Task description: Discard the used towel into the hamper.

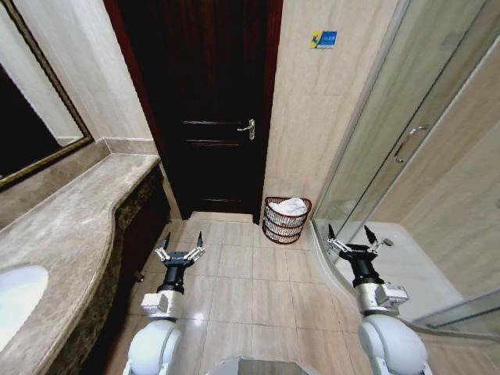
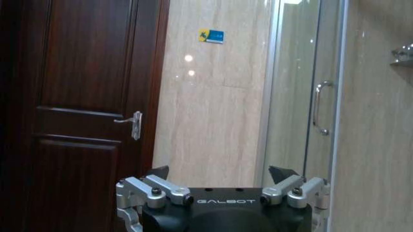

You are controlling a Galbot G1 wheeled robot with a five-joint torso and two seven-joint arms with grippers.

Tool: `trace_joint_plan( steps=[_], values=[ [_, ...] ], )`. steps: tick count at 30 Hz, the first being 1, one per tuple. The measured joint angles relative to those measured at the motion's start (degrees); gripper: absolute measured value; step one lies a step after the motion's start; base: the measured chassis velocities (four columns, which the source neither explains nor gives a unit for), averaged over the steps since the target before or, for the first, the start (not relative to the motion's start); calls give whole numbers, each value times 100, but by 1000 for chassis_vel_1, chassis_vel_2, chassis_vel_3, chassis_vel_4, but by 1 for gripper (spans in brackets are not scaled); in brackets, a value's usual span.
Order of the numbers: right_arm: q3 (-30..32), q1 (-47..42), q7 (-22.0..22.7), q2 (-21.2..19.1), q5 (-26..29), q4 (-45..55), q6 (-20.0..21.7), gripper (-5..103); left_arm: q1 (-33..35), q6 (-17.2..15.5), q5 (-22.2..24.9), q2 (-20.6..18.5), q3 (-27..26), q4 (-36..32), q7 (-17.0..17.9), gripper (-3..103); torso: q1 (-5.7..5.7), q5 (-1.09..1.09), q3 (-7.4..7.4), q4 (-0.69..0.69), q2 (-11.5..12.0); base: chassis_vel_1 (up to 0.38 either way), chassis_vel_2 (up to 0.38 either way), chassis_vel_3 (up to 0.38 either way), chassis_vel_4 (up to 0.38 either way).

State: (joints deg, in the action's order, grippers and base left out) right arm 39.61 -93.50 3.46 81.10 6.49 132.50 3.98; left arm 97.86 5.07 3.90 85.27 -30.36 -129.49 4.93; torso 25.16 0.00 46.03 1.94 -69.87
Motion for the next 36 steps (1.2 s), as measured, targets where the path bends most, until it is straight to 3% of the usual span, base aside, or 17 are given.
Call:
trace_joint_plan(
  steps=[36],
  values=[
    [276, -419, -42, -70, 329, -23, -404, 100, 48, -122, -270, 61, 185, -183, 18, 100, 0, 1, 0, 0, 0, 94, -89, -91, 92]
  ],
)
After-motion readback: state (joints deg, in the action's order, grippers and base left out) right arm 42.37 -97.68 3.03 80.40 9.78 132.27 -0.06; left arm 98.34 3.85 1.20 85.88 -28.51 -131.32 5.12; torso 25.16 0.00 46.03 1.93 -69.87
